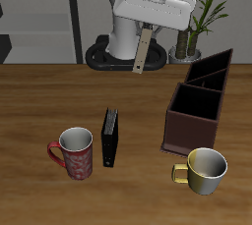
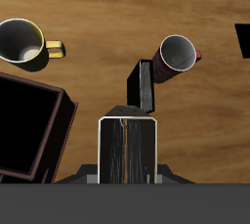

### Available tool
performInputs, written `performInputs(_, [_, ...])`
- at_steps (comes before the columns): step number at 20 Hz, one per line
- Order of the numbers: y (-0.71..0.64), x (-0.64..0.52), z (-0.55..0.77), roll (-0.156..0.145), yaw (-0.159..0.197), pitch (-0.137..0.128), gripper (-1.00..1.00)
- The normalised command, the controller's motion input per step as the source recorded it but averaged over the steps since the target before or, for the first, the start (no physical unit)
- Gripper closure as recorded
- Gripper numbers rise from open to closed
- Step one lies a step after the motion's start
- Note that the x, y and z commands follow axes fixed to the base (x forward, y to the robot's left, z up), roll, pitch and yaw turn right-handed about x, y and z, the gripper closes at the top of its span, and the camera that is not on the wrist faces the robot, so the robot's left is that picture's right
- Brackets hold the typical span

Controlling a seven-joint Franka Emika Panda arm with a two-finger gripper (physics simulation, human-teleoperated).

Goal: Place the yellow book into the left desk caddy's right compartment

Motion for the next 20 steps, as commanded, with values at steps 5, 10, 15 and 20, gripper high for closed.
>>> performInputs(5, [0.28,0.21,0.03,0.019,0.024,-0.006,1.0])
performInputs(10, [0.46,0.22,0.08,0.043,-0.011,0.008,1.0])
performInputs(15, [0.49,0.13,0.11,0.062,0.009,-0.026,1.0])
performInputs(20, [0.34,0.2,-0.02,0.043,-0.013,0.022,1.0])
